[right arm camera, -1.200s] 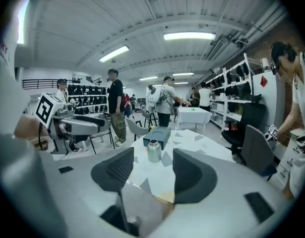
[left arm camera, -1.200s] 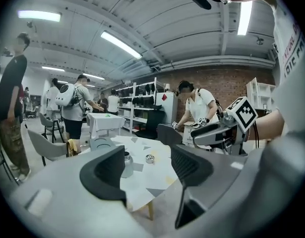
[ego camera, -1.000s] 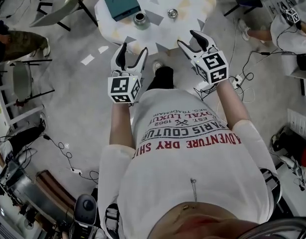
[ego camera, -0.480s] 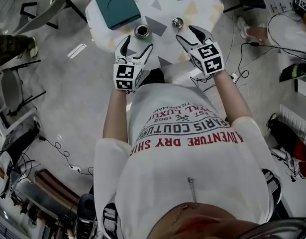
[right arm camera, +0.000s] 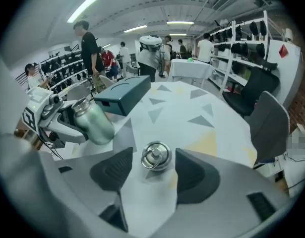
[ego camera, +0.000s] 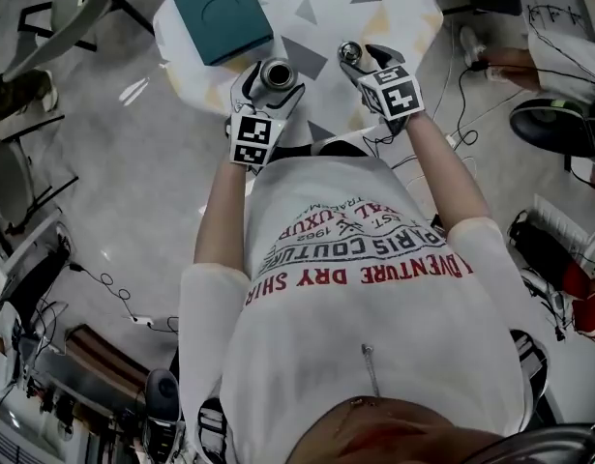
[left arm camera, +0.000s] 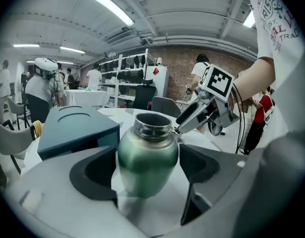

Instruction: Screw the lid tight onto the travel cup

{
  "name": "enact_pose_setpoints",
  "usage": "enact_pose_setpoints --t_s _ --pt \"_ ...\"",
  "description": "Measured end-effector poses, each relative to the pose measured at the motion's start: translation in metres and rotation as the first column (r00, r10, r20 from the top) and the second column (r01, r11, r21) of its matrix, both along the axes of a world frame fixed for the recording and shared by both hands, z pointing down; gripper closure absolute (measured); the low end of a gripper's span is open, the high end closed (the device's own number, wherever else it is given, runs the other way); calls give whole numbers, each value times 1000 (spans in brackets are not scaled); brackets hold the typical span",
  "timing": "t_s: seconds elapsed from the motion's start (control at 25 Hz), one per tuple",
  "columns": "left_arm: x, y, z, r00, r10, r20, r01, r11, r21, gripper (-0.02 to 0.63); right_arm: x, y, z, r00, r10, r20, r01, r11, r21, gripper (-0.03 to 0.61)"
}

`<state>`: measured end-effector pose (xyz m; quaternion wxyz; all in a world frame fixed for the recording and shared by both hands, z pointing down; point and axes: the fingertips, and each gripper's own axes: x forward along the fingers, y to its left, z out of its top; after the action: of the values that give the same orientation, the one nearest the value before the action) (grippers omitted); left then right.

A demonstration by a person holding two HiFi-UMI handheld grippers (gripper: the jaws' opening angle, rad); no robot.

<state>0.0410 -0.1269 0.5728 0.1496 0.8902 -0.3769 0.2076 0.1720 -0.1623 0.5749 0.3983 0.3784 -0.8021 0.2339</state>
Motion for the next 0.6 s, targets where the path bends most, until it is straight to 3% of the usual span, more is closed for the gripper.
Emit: enact_pose_setpoints --t_s 0.6 --pt "5 -7 3 997 78 -10 -77 996 40 230 0 -14 35 996 78 -45 -82 994 -77 333"
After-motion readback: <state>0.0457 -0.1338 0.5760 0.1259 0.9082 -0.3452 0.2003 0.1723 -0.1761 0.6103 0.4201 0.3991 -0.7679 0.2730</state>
